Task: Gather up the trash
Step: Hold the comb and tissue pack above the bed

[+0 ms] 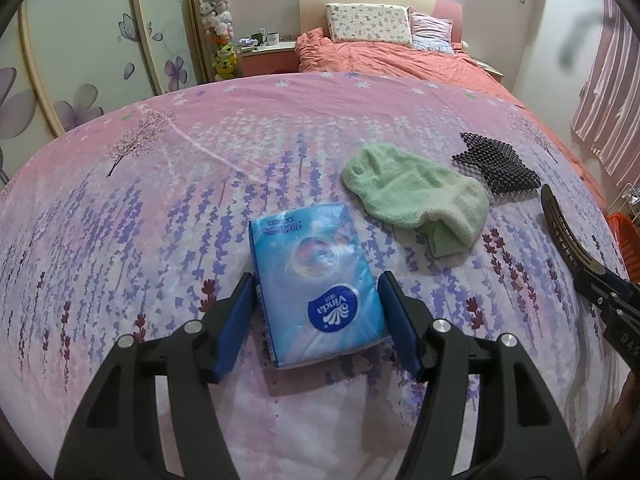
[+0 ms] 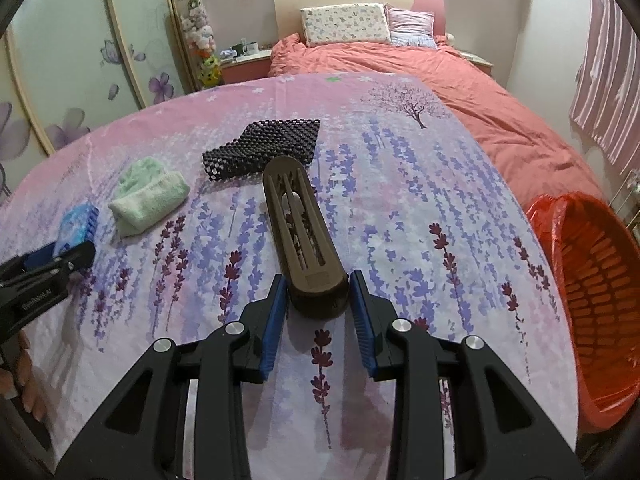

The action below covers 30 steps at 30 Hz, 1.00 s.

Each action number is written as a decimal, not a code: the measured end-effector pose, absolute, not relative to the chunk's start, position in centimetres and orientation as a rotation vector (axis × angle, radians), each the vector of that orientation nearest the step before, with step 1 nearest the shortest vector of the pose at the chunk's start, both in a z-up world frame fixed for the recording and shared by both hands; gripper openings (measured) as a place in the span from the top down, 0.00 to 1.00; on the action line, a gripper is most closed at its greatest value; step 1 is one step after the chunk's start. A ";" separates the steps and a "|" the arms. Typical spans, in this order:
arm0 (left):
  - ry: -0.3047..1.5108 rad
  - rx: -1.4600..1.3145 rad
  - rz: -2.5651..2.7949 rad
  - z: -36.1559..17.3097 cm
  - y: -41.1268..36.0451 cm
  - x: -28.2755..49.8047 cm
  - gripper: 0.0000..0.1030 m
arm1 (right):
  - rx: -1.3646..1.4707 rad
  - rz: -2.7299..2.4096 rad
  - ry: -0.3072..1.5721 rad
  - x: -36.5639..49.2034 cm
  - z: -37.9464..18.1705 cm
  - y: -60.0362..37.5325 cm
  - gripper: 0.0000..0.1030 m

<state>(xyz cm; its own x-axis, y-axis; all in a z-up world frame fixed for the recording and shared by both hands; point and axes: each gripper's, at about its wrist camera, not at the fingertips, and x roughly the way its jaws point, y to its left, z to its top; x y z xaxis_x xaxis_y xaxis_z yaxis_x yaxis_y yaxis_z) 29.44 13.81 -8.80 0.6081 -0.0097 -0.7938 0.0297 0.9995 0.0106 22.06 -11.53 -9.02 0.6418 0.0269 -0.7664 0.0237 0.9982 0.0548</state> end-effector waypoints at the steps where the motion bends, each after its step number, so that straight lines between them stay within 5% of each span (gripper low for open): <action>1: 0.917 0.023 -0.023 -8.8 13.8 29.4 0.40 | 0.059 0.000 0.874 22.0 -9.0 -11.5 0.68; 30: 0.910 -0.006 -0.056 -8.6 14.3 29.1 0.40 | 0.078 0.009 0.871 21.7 -8.9 -11.9 0.66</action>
<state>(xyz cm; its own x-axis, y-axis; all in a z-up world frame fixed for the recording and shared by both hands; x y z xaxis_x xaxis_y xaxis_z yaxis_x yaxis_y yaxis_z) 29.14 14.26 -8.64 0.6125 -0.0515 -0.7888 0.0461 0.9985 -0.0294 21.73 -11.87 -8.91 0.6446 0.0398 -0.7635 0.0237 0.9971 0.0720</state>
